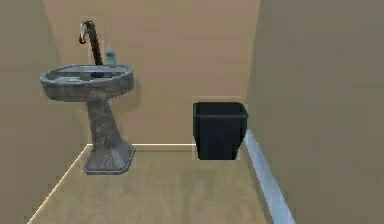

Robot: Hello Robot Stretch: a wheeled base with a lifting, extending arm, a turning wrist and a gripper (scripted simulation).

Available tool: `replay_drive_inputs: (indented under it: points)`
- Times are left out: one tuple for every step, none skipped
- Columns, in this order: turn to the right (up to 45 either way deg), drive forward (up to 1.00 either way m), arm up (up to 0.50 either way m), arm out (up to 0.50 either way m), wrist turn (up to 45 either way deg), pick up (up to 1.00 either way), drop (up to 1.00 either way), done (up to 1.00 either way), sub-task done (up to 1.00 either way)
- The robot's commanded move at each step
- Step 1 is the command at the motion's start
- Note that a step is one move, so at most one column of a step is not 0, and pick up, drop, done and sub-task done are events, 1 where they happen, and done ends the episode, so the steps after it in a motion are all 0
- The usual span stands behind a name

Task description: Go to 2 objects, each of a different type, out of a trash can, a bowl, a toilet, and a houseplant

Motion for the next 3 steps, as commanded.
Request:
replay_drive_inputs:
  points:
    - [-45.0, 0.00, 0.00, 0.00, 0.0, 0.00, 0.00, 0.00, 0.00]
    - [-45.0, 0.00, 0.00, 0.00, 0.0, 0.00, 0.00, 0.00, 0.00]
    - [-45.0, 0.00, 0.00, 0.00, 0.0, 0.00, 0.00, 0.00, 0.00]
